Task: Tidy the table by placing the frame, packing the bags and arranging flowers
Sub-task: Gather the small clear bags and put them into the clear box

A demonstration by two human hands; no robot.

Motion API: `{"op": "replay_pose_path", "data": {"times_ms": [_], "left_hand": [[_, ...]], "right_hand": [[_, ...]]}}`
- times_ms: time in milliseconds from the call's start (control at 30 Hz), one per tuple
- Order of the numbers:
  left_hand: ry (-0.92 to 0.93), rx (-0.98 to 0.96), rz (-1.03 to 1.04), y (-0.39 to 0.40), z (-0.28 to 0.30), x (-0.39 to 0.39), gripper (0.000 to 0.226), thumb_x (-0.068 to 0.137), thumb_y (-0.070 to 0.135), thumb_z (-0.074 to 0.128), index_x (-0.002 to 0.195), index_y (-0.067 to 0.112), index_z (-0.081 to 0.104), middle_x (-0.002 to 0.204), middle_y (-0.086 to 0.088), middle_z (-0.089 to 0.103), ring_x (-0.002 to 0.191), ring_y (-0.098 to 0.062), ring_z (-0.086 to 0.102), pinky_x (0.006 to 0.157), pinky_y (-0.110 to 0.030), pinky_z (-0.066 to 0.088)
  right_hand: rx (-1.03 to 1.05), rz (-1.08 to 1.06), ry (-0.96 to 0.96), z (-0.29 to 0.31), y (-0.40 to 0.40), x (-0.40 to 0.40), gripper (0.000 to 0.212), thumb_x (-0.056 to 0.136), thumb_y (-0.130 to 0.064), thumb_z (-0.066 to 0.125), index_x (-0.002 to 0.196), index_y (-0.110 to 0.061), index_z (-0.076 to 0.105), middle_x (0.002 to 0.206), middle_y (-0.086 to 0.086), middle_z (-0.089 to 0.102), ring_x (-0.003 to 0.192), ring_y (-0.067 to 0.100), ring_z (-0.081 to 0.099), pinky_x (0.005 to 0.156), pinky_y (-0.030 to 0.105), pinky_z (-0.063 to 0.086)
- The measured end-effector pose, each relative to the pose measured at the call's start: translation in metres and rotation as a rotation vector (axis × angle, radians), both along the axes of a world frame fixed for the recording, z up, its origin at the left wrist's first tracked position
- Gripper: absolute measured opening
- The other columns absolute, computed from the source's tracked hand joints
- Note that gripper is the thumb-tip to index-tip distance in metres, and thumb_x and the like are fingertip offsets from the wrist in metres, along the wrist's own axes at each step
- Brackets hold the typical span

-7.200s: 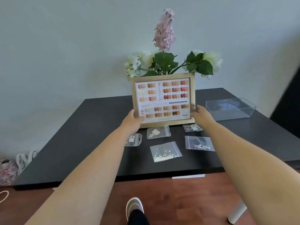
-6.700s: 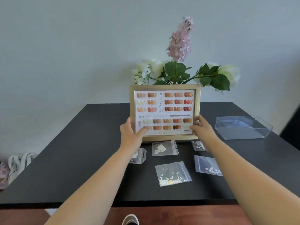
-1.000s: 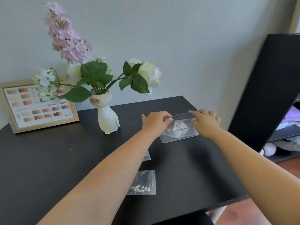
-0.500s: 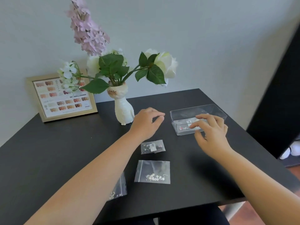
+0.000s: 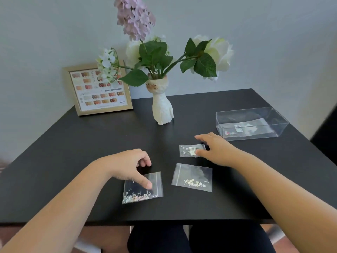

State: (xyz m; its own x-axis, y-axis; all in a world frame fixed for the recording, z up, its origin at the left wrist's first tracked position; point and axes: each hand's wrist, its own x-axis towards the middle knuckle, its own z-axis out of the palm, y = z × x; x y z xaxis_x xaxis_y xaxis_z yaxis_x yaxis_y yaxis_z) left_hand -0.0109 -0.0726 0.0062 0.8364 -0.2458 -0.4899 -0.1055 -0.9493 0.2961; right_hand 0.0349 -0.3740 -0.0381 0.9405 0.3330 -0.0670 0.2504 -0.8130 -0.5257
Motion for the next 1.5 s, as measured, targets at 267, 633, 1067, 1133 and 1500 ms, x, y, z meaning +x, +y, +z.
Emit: {"op": "replay_pose_path", "data": {"times_ms": [267, 633, 1067, 1133, 1500], "left_hand": [[-0.017, 0.055, -0.045, -0.008, -0.004, 0.000, 0.066, 0.053, 0.045, 0.096, 0.105, 0.034, 0.057, 0.096, 0.013, 0.055, 0.081, -0.007, 0.056, 0.065, -0.025, 0.045], [-0.030, -0.060, -0.028, -0.014, -0.009, 0.021, 0.052, 0.061, 0.033, 0.095, 0.097, 0.025, 0.058, 0.106, 0.005, 0.062, 0.093, -0.013, 0.062, 0.078, -0.030, 0.051], [0.004, -0.094, 0.008, -0.009, -0.011, 0.043, 0.027, 0.071, 0.031, 0.089, 0.080, 0.021, 0.065, 0.071, 0.013, 0.060, 0.065, -0.011, 0.054, 0.064, -0.027, 0.042], [-0.044, -0.130, 0.027, -0.008, -0.010, 0.043, 0.024, 0.075, 0.030, 0.086, 0.076, 0.023, 0.063, 0.066, 0.018, 0.060, 0.064, -0.008, 0.055, 0.064, -0.026, 0.043], [-0.249, -0.353, 0.031, -0.041, 0.020, 0.053, 0.034, 0.091, 0.023, 0.071, 0.118, 0.038, 0.056, 0.096, 0.017, 0.073, 0.083, -0.003, 0.063, 0.075, -0.027, 0.049]], "right_hand": [[-0.002, 0.023, 0.045, 0.007, 0.009, 0.007, 0.088, 0.074, -0.034, 0.078, 0.146, -0.037, 0.028, 0.106, -0.006, 0.052, 0.098, 0.016, 0.053, 0.090, 0.030, 0.045], [0.143, 0.029, -0.059, 0.008, -0.010, -0.017, 0.023, 0.095, -0.024, 0.059, 0.113, -0.037, 0.063, 0.084, -0.012, 0.062, 0.081, 0.003, 0.059, 0.074, 0.021, 0.044], [0.164, -0.012, -0.115, 0.008, -0.026, -0.030, 0.023, 0.093, -0.025, 0.061, 0.110, -0.040, 0.064, 0.085, -0.008, 0.065, 0.080, 0.005, 0.059, 0.069, 0.015, 0.043], [0.170, -0.019, -0.134, 0.010, -0.029, -0.031, 0.023, 0.093, -0.024, 0.062, 0.109, -0.041, 0.063, 0.082, -0.009, 0.065, 0.077, 0.000, 0.059, 0.065, 0.008, 0.039], [0.519, -0.225, -0.252, 0.027, -0.073, -0.018, 0.022, 0.083, -0.020, 0.076, 0.093, -0.038, 0.068, 0.073, -0.009, 0.066, 0.050, 0.005, 0.041, 0.051, 0.008, 0.037]]}}
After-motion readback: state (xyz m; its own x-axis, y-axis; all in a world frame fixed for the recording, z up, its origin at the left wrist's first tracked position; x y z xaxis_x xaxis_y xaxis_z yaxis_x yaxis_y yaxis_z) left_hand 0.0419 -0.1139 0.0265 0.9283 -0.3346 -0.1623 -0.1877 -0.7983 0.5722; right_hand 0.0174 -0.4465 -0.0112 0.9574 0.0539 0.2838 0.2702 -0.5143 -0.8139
